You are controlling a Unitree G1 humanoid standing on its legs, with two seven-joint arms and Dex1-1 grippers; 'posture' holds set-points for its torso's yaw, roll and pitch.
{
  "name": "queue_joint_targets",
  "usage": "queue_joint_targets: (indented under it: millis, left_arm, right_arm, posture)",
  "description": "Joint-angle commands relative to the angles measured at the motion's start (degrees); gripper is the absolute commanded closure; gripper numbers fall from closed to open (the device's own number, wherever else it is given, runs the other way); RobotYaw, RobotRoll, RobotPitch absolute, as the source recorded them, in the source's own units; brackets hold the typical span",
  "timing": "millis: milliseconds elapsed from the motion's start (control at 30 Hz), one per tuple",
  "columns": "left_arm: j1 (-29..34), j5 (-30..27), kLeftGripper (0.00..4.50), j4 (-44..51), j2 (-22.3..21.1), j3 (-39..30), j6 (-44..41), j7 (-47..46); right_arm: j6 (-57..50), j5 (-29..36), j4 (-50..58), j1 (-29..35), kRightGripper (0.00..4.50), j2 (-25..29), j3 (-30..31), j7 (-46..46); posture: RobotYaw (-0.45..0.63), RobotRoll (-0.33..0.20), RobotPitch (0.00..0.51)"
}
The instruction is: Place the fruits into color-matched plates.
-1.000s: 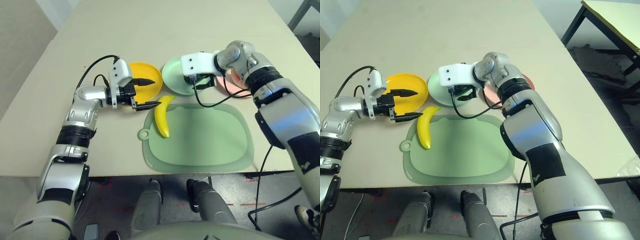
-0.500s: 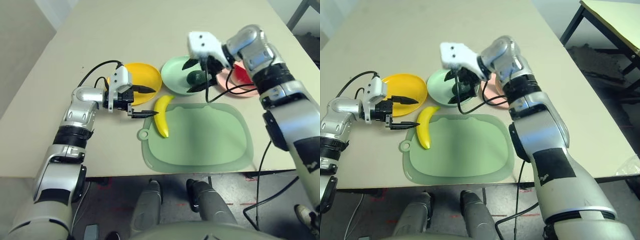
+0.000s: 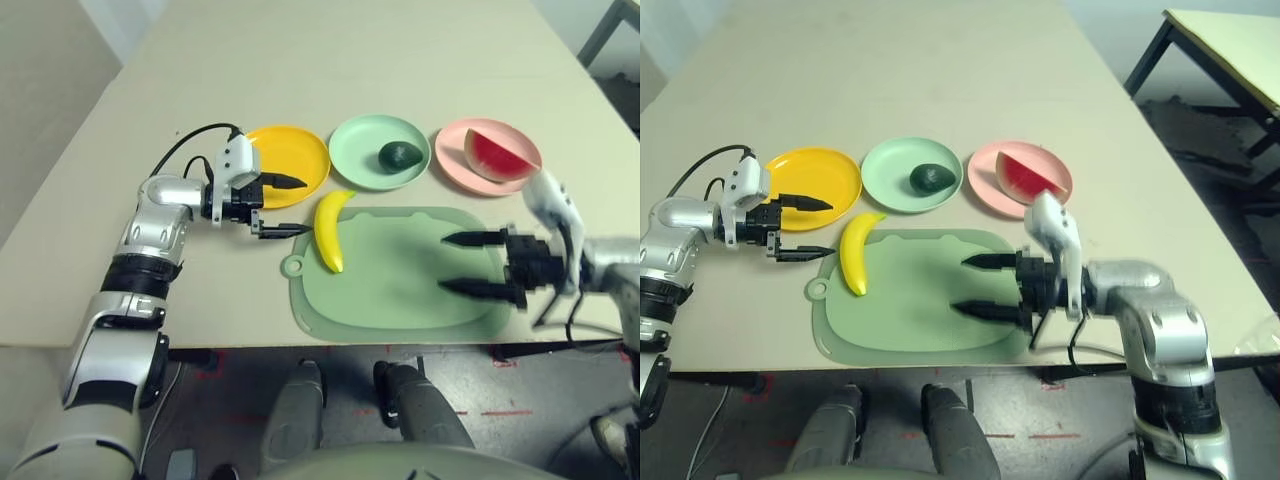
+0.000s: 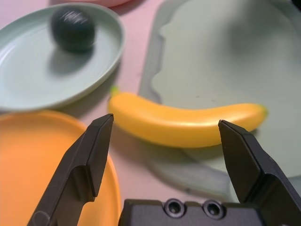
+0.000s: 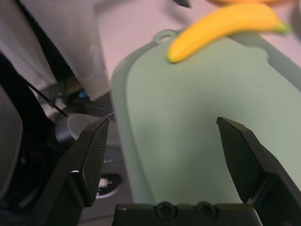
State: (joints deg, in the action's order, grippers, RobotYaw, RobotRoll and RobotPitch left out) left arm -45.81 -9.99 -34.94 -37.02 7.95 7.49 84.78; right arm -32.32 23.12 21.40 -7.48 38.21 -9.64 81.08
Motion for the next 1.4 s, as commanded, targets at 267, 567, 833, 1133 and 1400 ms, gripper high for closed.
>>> queue_joint_targets:
  millis: [267, 567, 833, 1133, 1400]
  left_arm:
    - [-9.69, 5.75, 0.00, 1.28, 0.67, 8.09, -5.38, 7.51]
    - [-8.00, 6.27, 0.00, 1.55, -3.91, 13.38, -2.03, 7.72]
    - [-14.71, 5.57, 0.00, -4.92, -6.28, 26.52, 25.19, 7.72]
    - [-28.75, 5.35, 0.00, -23.20, 1.43, 40.63, 54.38, 7.72]
    - [-31.29, 11.67, 0.00, -34.28, 7.97, 43.20, 65.01, 7.72]
  right_arm:
    - [10.83, 2.42, -2.40, 2.67, 0.02, 1.52, 4.03, -1.73]
    - [16.25, 2.70, -2.27, 0.63, 0.02, -0.42, 3.68, -9.31]
    - [18.90, 3.19, -2.81, -0.56, 0.02, -3.14, 3.73, -16.72]
    - [17.69, 4.09, 2.44, 3.48, 0.02, -3.02, 5.57, -21.27]
    - [14.44, 5.49, 7.26, 5.35, 0.02, -2.64, 5.84, -25.07]
  posture:
    - [-0.02, 0.000, 0.189]
    - [-0.02, 0.000, 0.176]
    - [-0.03, 0.000, 0.162]
    - [-0.11, 0.000, 0.163]
    - [-0.17, 0.000, 0.167]
